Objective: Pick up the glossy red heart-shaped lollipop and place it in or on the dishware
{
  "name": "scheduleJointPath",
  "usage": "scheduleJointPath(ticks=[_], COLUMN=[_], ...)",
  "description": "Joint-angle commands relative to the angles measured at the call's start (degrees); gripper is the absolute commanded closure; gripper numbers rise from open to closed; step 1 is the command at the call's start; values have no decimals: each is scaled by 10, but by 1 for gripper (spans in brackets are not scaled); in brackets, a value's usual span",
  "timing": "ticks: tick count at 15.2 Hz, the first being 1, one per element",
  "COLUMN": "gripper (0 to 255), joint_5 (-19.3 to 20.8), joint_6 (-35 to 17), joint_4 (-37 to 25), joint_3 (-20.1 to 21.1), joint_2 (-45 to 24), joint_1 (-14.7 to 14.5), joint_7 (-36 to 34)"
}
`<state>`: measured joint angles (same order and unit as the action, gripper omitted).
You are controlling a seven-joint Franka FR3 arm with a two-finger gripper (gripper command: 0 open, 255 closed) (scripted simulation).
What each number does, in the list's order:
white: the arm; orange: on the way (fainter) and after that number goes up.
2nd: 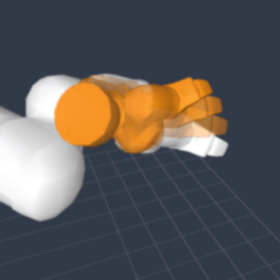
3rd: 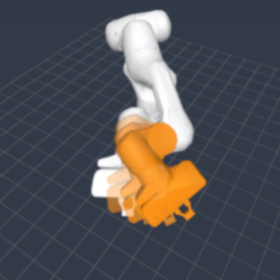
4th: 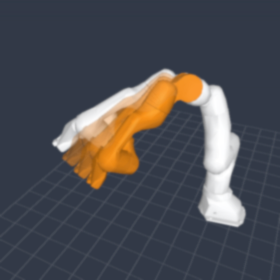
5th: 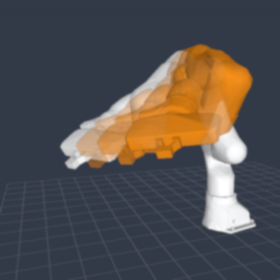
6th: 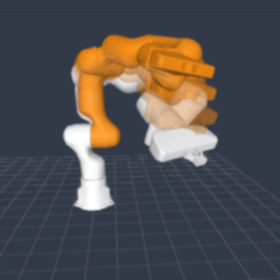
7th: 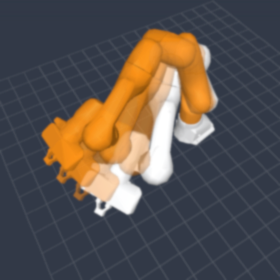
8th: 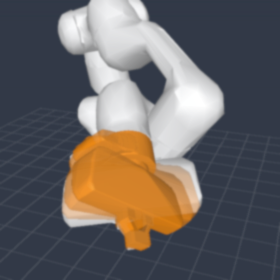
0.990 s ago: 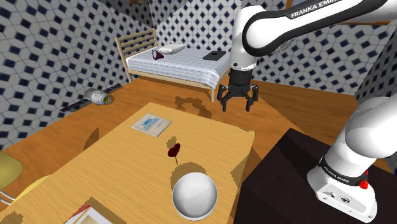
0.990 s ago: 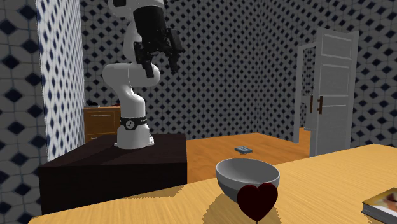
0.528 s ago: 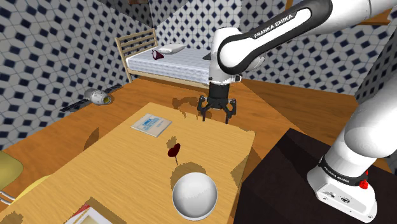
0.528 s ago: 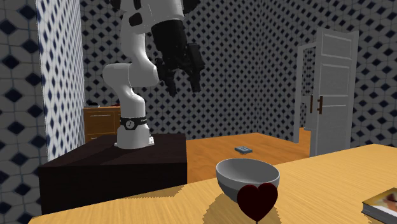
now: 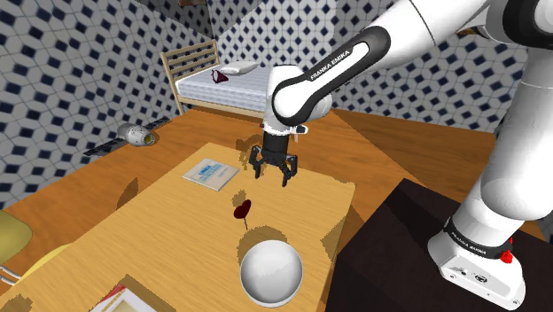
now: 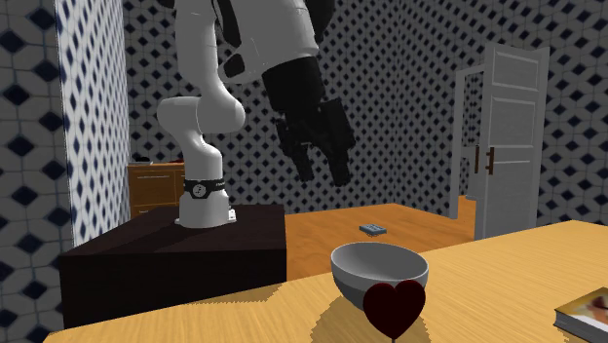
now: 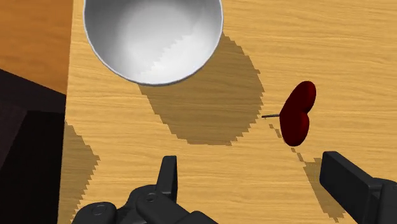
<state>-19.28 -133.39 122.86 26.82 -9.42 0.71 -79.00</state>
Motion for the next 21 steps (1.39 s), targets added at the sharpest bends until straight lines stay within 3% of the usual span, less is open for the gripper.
scheduleJointPath(ticks=[1,8,21], gripper=[0,0,0], joint_5=[12,40,48], joint_6=[-23,-66,-106], joint_4=[-30,-154,-162], joint_3=[-5,-42,-47], joint_2=[-47,-192,-238], joint_1=[-10,-54,-74], joint_7=[-44,-163,-168])
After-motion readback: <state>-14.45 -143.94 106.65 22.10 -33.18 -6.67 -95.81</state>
